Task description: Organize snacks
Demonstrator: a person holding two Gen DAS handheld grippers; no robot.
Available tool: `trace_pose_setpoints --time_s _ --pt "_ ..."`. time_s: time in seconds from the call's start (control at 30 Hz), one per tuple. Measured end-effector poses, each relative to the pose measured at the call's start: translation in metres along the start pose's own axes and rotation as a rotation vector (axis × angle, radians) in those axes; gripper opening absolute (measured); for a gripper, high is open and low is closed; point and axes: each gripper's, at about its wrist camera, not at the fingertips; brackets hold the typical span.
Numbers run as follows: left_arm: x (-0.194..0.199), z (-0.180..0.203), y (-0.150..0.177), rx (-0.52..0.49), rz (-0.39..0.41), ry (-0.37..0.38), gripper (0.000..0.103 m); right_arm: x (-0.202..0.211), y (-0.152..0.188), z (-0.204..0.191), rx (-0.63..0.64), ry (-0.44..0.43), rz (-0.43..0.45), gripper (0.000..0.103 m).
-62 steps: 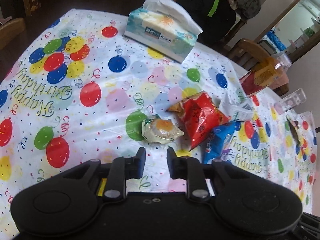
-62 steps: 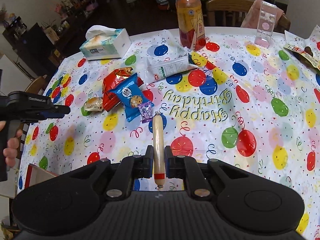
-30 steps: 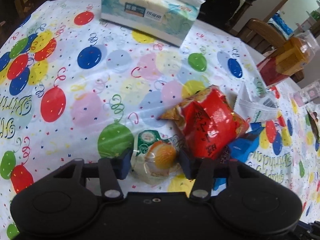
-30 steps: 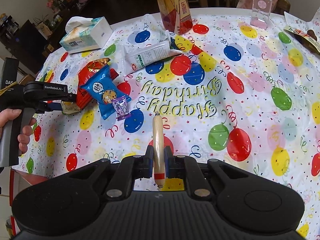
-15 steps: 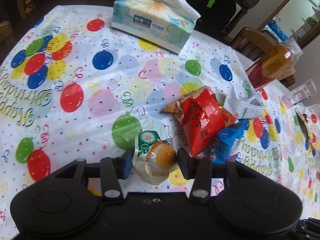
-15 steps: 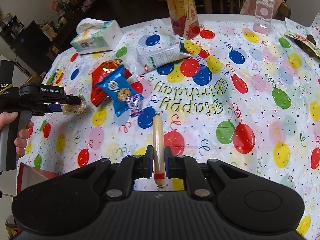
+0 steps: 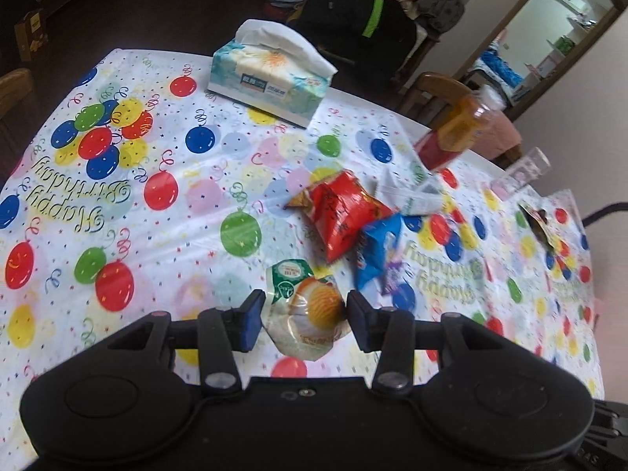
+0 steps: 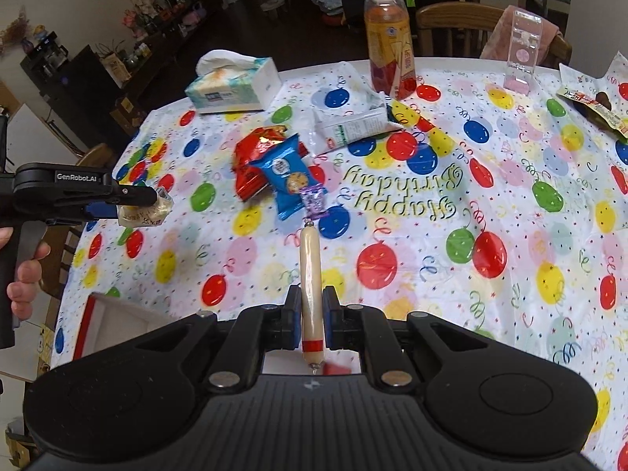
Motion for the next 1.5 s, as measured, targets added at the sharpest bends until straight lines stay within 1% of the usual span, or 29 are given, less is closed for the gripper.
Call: trace_pose_setpoints --time_s 0.07,0.1,0.13,0.2,0.37,0.4,0.47,0.53,0.63,0.67,0.7,0.73,0.77,0.8,0.83,0.97,1.03,1.1,1.27,1.33,1.47,1.5 --pt "0.010 0.000 0.008 -0.006 -0.009 0.033 0.012 0.005 0.006 -0.006 0.006 -0.003 0.001 0.011" --pt "0.014 0.000 0.011 -0.006 -0.012 0.052 0.010 0.007 0.010 -0.009 0.009 -0.005 0.002 0.011" --pt "0.018 0.001 0.016 -0.016 -0.011 0.060 0.010 0.009 0.013 -0.012 0.013 -0.005 0.003 0.011" --pt "0.021 0.003 0.025 -0.047 -0.017 0.045 0.010 0.011 0.020 -0.018 0.020 -0.008 -0.001 0.011" --pt "0.013 -0.001 0.035 -0.061 -0.047 0.023 0.011 0.013 0.035 -0.027 0.028 -0.014 -0.013 0.011" --pt "0.009 -0.001 0.035 -0.065 -0.059 0.024 0.017 0.013 0.036 -0.028 0.031 -0.015 -0.014 0.011" --pt "0.001 0.004 0.036 -0.094 -0.073 0.025 0.023 0.013 0.036 -0.027 0.031 -0.012 -0.013 0.011" --pt "-0.009 0.014 0.036 -0.122 -0.086 0.018 0.024 0.013 0.036 -0.024 0.026 -0.018 -0.012 0.011" --pt "-0.025 0.028 0.032 -0.141 -0.105 0.014 0.030 0.012 0.032 -0.016 0.019 -0.026 -0.011 0.011" --pt "-0.032 0.033 0.030 -0.141 -0.112 0.011 0.035 0.012 0.030 -0.013 0.016 -0.029 -0.012 0.011" --pt "-0.038 0.038 0.027 -0.138 -0.116 0.010 0.047 0.011 0.028 -0.010 0.015 -0.031 -0.012 0.011" --pt "-0.044 0.043 0.025 -0.136 -0.117 0.006 0.055 0.011 0.026 -0.006 0.013 -0.032 -0.012 0.011" --pt "-0.050 0.047 0.022 -0.138 -0.112 -0.010 0.068 0.010 0.024 -0.002 0.010 -0.034 -0.013 0.011" --pt "-0.056 0.052 0.019 -0.146 -0.105 -0.026 0.074 0.008 0.021 0.002 0.007 -0.037 -0.014 0.011" --pt "-0.063 0.057 0.016 -0.151 -0.104 -0.038 0.075 0.006 0.019 0.006 0.004 -0.038 -0.016 0.011" --pt "-0.095 0.065 0.003 -0.106 -0.127 -0.069 0.076 -0.004 0.009 0.024 -0.010 -0.040 -0.027 0.011" --pt "-0.111 0.070 -0.001 -0.117 -0.130 -0.097 0.076 -0.010 0.004 0.033 -0.017 -0.041 -0.036 0.011" --pt "-0.125 0.073 -0.003 -0.136 -0.151 -0.120 0.075 -0.016 0.000 0.041 -0.023 -0.040 -0.046 0.011" --pt "-0.147 0.074 -0.003 -0.142 -0.201 -0.126 0.072 -0.031 -0.009 0.056 -0.032 -0.047 -0.068 0.011" --pt "-0.154 0.075 -0.003 -0.142 -0.219 -0.122 0.070 -0.035 -0.012 0.060 -0.031 -0.053 -0.076 0.011" --pt "-0.163 0.076 -0.001 -0.145 -0.248 -0.108 0.058 -0.042 -0.017 0.065 -0.028 -0.066 -0.085 0.011" --pt "-0.165 0.077 0.001 -0.146 -0.253 -0.112 0.057 -0.044 -0.018 0.067 -0.028 -0.070 -0.088 0.011"
Point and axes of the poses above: each gripper's, at about its wrist camera, not at the fingertips, and x roughly against the way its jaws point, z to its right, y to its underside
